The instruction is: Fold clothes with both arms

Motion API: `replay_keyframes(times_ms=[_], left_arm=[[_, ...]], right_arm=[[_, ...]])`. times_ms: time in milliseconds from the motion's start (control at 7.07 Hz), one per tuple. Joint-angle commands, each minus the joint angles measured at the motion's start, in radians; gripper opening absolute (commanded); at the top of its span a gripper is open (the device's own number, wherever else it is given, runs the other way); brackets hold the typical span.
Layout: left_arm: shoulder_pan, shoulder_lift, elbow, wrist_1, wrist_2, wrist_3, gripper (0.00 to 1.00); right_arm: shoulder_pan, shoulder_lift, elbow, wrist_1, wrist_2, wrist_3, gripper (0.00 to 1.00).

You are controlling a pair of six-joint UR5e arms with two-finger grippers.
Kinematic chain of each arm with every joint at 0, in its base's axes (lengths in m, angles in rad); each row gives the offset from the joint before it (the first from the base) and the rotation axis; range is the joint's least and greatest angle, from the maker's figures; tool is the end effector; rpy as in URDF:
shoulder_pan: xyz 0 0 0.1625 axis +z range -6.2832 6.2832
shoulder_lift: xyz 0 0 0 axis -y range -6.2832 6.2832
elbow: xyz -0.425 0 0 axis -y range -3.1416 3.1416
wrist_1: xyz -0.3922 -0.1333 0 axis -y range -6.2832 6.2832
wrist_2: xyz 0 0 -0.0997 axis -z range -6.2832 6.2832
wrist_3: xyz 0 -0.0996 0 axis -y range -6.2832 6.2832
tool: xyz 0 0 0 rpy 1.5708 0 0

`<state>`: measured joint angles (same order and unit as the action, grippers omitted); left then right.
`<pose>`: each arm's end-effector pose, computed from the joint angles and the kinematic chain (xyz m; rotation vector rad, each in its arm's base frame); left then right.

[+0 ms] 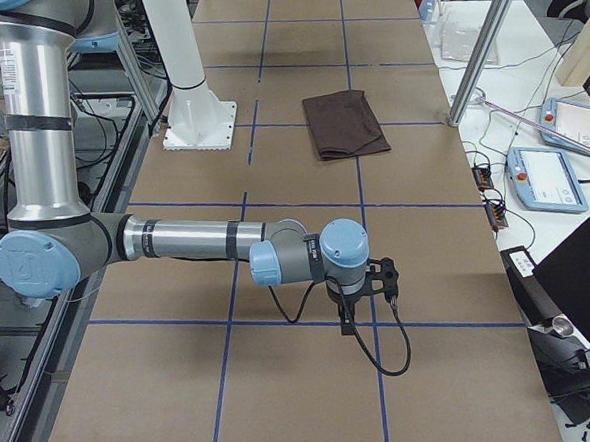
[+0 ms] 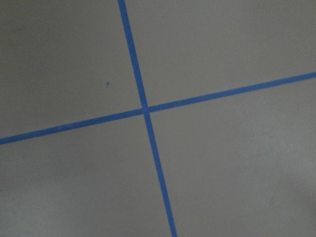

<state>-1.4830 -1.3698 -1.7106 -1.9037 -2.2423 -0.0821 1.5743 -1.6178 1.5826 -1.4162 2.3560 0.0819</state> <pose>-0.0339 -0.4282 0.6513 0.2039 0.6871 0.0967 0.0646 -0.4791 0.6589 0.0824 -0.7880 0.0340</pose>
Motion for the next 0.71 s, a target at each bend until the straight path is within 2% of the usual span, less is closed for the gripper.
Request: replay_keyframes(times_ms=[0,142,283,425,566], left_arm=[[-0.011,-0.084,-0.041,0.287,0.015,0.202,1.0],[-0.064,-0.168,-0.014,0.358,0.015,0.232,1.0],[-0.089,-0.187,0.043,0.351,0.007,0.275,1.0],[-0.092,-0.193,0.066,0.347,-0.002,0.306,1.0],[-0.092,-0.193,0.06,0.345,-0.003,0.302,1.0]], right_arm=[[0.0,-0.013,0.01,-0.021,0.006,0.001,1.0],[0.003,-0.013,0.02,-0.047,0.02,0.001,1.0],[0.012,-0.013,0.061,-0.1,0.034,0.001,1.0],[0.012,-0.013,0.118,-0.166,0.037,0.001,1.0],[0.016,-0.019,0.135,-0.176,0.042,0.001,1.0]])
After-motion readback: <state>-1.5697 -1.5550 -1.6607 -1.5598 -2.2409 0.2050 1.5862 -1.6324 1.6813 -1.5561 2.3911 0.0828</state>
